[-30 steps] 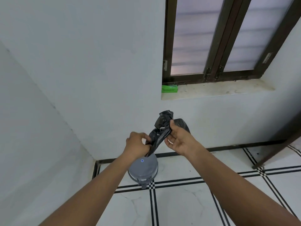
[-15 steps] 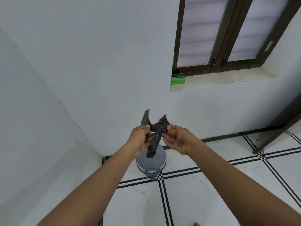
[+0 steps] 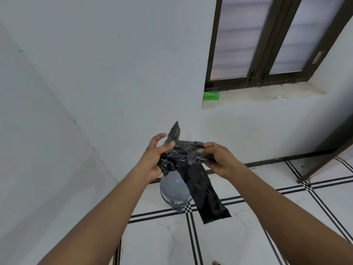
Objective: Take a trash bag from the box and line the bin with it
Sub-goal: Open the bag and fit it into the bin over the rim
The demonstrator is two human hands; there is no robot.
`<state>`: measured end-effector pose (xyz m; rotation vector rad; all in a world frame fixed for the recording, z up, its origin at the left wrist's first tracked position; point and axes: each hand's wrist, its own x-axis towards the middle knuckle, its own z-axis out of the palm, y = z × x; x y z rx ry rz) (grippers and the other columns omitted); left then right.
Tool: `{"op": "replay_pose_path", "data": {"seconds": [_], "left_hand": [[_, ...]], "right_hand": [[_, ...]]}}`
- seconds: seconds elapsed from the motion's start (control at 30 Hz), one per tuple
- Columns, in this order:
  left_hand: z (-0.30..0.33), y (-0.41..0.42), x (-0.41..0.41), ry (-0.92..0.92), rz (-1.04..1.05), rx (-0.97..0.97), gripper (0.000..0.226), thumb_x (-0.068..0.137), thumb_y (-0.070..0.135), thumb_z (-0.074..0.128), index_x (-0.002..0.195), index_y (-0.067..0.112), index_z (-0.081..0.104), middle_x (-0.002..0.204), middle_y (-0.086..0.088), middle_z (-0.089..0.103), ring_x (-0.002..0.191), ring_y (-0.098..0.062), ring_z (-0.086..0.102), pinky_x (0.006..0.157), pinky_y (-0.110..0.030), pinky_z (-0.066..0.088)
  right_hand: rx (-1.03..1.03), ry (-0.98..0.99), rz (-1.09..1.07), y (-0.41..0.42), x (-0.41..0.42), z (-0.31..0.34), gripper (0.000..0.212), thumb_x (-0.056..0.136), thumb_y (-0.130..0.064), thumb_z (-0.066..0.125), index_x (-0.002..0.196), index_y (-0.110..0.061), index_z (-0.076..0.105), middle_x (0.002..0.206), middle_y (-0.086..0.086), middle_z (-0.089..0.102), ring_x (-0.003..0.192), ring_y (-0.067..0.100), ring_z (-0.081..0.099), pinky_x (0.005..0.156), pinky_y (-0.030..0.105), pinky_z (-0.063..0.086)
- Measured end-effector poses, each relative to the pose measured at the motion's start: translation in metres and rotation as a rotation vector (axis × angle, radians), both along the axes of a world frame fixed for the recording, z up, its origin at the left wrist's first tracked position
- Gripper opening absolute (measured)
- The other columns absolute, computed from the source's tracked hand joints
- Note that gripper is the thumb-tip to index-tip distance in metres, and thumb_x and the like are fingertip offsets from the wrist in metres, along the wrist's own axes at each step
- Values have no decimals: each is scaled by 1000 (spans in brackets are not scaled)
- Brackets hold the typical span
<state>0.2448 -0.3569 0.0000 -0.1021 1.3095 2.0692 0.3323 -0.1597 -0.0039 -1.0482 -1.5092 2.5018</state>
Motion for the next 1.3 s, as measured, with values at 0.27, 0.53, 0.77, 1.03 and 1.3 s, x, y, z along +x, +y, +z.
{"op": "replay_pose_path", "data": {"seconds": [0.27, 0.53, 0.77, 1.03, 1.3], "left_hand": [[-12, -3, -20, 850, -263, -1013, 29, 88, 1, 68, 92, 26, 84, 95, 8, 73, 92, -12, 65, 79, -18, 48], [-26, -3, -23, 980, -549, -1644, 87, 84, 30, 70, 156, 14, 24, 142, -11, 28, 110, -34, 56, 82, -43, 53], [-26, 7, -29, 926, -471, -1569, 89, 84, 20, 71, 156, 10, 19, 159, -12, 8, 98, -38, 64, 80, -41, 54], [-39, -10, -42, 1129, -438, -1639, 101, 84, 26, 73, 163, 20, 11, 160, -3, 20, 105, -32, 64, 75, -37, 54], [-34, 22, -19, 572, 147, -895, 88, 57, 54, 91, 129, 20, 54, 123, -1, 46, 104, -21, 61, 94, -33, 53]], "right_hand": [[1293, -421, 474, 23, -5, 0, 43, 88, -3, 50, 128, -9, 64, 117, 10, 66, 106, 30, 62, 77, 27, 40], [103, -204, -165, 53, -1, -9, 35, 73, -6, 85, 99, -3, 61, 98, 13, 63, 91, 25, 65, 81, 42, 61], [790, -57, 254, 55, -1, -24, 32, 87, 2, 65, 72, -24, 77, 102, -3, 69, 94, 16, 65, 83, 29, 53], [1162, -355, 500, 64, -5, -24, 23, 80, -27, 58, 84, -9, 72, 84, 5, 73, 81, 24, 66, 73, 33, 53], [910, -87, 270, 50, -2, -24, 21, 74, -4, 70, 84, -22, 75, 85, -2, 74, 73, 16, 67, 62, 16, 53]]}}
